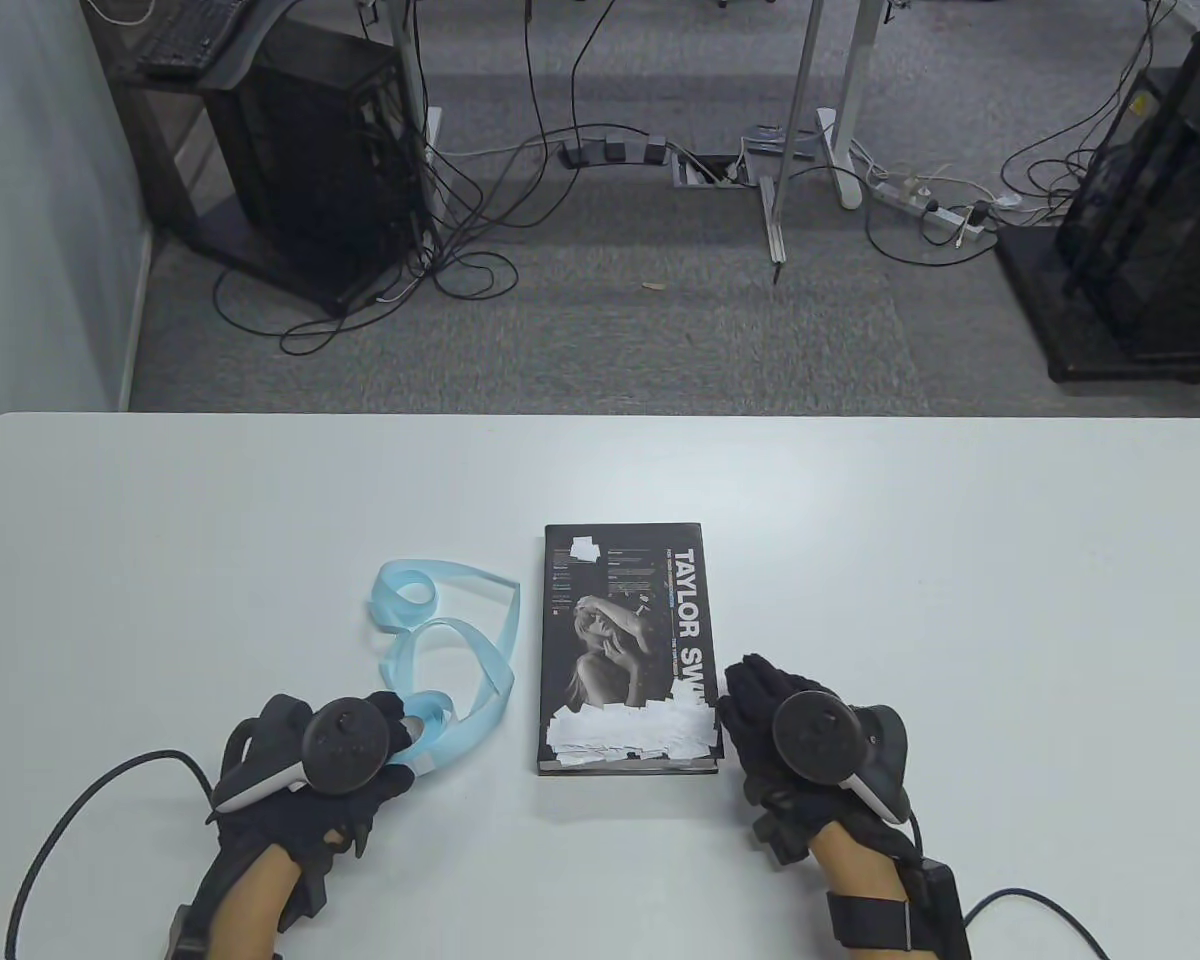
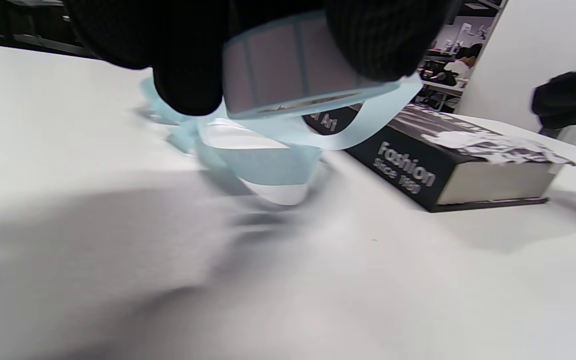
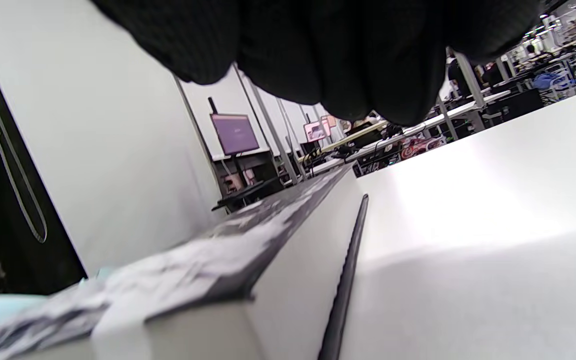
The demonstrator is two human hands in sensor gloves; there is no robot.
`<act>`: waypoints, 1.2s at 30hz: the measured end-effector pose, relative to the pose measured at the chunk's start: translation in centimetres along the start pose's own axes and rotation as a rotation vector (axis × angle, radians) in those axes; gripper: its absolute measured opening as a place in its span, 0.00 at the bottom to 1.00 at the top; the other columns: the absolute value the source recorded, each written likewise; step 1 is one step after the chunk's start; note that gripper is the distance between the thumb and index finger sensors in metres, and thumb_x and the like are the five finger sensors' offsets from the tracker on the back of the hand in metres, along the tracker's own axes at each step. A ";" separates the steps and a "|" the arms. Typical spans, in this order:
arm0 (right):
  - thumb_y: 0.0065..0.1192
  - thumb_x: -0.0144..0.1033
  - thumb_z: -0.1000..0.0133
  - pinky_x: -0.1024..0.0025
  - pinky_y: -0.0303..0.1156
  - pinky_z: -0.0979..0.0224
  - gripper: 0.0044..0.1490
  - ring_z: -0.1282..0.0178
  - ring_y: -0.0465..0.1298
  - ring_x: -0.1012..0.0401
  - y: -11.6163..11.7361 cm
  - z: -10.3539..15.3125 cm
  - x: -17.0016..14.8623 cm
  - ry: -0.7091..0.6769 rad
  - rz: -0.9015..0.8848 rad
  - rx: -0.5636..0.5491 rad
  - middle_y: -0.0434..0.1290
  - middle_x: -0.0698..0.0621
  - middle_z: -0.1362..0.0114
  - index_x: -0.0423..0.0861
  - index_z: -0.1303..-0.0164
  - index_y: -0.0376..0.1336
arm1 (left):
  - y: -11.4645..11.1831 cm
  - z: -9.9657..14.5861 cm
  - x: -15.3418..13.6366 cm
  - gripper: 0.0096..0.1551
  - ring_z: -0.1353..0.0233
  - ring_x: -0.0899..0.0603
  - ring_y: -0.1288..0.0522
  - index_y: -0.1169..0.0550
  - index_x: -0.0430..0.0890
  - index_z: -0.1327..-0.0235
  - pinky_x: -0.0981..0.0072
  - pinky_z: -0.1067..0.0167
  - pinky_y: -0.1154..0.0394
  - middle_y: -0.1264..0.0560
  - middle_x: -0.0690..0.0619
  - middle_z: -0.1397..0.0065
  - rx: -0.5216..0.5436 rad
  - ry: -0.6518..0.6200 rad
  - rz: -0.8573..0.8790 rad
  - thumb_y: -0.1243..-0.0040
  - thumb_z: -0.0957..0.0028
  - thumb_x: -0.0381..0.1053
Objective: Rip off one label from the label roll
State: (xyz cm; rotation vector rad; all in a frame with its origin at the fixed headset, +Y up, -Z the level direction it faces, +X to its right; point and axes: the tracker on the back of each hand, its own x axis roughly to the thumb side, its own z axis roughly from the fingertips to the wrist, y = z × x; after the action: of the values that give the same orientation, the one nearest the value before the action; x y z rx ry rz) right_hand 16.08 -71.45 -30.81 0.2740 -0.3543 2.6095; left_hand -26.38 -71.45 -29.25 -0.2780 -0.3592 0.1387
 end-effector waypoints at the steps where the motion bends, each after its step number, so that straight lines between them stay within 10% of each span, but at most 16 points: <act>1: 0.67 0.44 0.51 0.41 0.71 0.36 0.29 0.41 0.81 0.40 -0.1 0.0 -0.2 0.004 -0.003 -0.010 0.77 0.36 0.38 0.38 0.48 0.73 | 0.1 0.1 -0.4 0.32 0.30 0.33 0.25 0.26 0.38 0.38 0.37 0.33 0.33 0.40 0.42 0.20 0.005 0.017 0.001 0.41 0.51 0.55; 21: 0.67 0.45 0.51 0.41 0.71 0.36 0.29 0.41 0.81 0.41 0.0 0.0 0.5 -0.040 -0.028 -0.001 0.78 0.37 0.38 0.39 0.48 0.74 | -2.4 -0.2 -8.2 0.32 0.29 0.35 0.26 0.27 0.40 0.37 0.39 0.32 0.33 0.40 0.43 0.19 -0.126 0.287 0.041 0.41 0.50 0.56; 36: 0.67 0.46 0.51 0.42 0.71 0.36 0.29 0.41 0.81 0.41 0.3 0.1 0.9 -0.063 -0.019 0.023 0.78 0.37 0.38 0.40 0.48 0.74 | -3.5 -1.3 -8.5 0.32 0.28 0.36 0.30 0.27 0.42 0.37 0.38 0.30 0.37 0.47 0.45 0.18 -0.073 0.326 -0.088 0.39 0.51 0.57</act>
State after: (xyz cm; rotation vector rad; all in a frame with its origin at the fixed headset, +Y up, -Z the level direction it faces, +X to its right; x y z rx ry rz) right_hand 15.17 -71.32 -30.58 0.3663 -0.3422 2.5925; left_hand -33.44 -76.68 -32.18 -0.3507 -0.0527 -0.0070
